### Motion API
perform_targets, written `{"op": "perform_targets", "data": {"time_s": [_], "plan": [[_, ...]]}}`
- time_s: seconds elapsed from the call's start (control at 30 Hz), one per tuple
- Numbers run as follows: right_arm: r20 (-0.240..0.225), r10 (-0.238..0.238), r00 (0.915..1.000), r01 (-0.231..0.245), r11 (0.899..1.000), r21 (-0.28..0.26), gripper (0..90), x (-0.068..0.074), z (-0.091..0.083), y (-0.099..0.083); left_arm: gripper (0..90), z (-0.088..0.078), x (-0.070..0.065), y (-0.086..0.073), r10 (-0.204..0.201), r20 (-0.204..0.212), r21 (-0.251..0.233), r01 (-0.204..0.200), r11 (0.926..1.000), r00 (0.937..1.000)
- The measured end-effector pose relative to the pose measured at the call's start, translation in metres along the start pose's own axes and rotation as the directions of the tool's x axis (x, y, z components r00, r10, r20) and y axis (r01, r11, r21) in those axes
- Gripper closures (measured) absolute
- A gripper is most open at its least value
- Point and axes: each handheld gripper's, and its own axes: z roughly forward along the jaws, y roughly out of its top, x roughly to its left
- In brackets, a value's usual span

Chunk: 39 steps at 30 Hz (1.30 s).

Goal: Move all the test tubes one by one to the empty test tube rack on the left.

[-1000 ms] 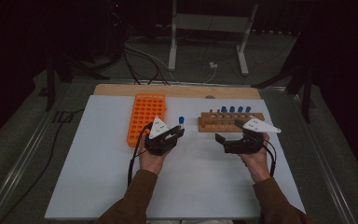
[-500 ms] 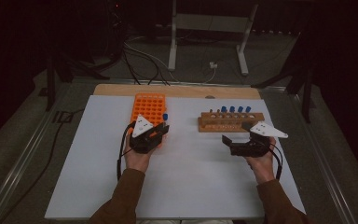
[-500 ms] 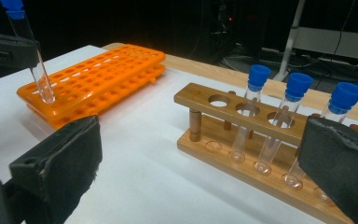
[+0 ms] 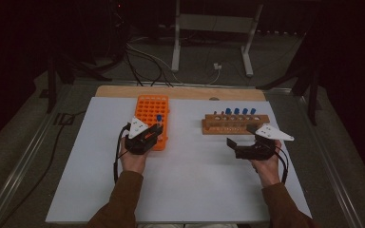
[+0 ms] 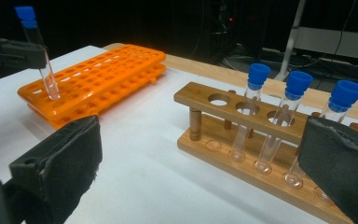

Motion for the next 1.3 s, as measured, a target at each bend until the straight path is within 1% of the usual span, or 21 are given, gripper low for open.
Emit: {"op": "perform_targets", "data": {"time_s": [0.1,0.13,0.17,0.37,0.43,0.5,0.63,0.73,0.83,0.9,0.97,1.07,1.3], "plan": [[-0.002,-0.001,1.0000,0.001,1.000,0.000,0.0,0.000,0.000,0.000,78.3,0.004,0.000,-0.004,0.002,-0.004,0.015,-0.002,0.9999,1.0000],[-0.004,-0.001,1.0000,0.001,1.000,0.000,0.0,0.000,0.000,0.000,78.3,0.006,0.000,-0.005,0.001,-0.006,0.023,-0.001,0.9997,1.0000],[-0.005,-0.001,1.0000,0.001,1.000,0.000,0.0,0.000,0.000,0.000,78.3,0.009,0.000,-0.009,0.008,-0.012,0.041,-0.008,0.9991,0.9999],[-0.010,-0.004,0.9999,0.004,1.000,0.001,0.0,0.001,0.000,-0.001,78.3,0.013,0.001,-0.017,0.004,-0.015,0.067,-0.003,0.9978,0.9999],[-0.011,-0.003,0.9999,0.003,1.000,0.004,0.0,0.001,0.000,-0.001,78.3,0.015,0.001,-0.021,0.013,-0.019,0.082,-0.011,0.9965,0.9997],[-0.012,-0.005,0.9999,0.005,1.000,0.004,0.0,0.001,0.000,-0.001,78.3,0.015,0.000,-0.023,0.017,-0.021,0.092,-0.015,0.9957,0.9996],[-0.015,-0.006,0.9999,0.006,1.000,0.005,0.0,0.001,0.001,-0.002,78.3,0.015,0.000,-0.027,0.011,-0.018,0.093,-0.009,0.9956,0.9998],[-0.017,-0.005,0.9998,0.005,1.000,0.008,0.0,0.001,0.001,-0.002,78.4,0.016,-0.002,-0.028,0.026,-0.023,0.106,-0.023,0.9941,0.9994],[-0.018,-0.010,0.9998,0.010,1.000,0.009,0.0,0.002,0.002,-0.002,78.4,0.016,-0.004,-0.028,0.053,-0.027,0.129,-0.049,0.9905,0.9982],[-0.018,-0.010,0.9998,0.010,1.000,0.007,0.0,0.002,0.001,-0.002,78.3,0.017,-0.004,-0.031,0.062,-0.032,0.153,-0.057,0.9866,0.9975],[-0.018,-0.009,0.9998,0.009,1.000,0.007,0.0,0.002,0.001,-0.002,78.3,0.016,-0.004,-0.034,0.054,-0.029,0.142,-0.049,0.9887,0.9981],[-0.017,-0.007,0.9998,0.007,1.000,0.009,0.0,0.001,0.001,-0.003,78.2,0.016,-0.005,-0.033,0.058,-0.033,0.147,-0.053,0.9877,0.9977],[-0.017,-0.007,0.9998,0.008,1.000,0.009,0.0,0.001,0.002,-0.003,77.6,0.015,-0.005,-0.033,0.048,-0.032,0.149,-0.042,0.9880,0.9983]]}}
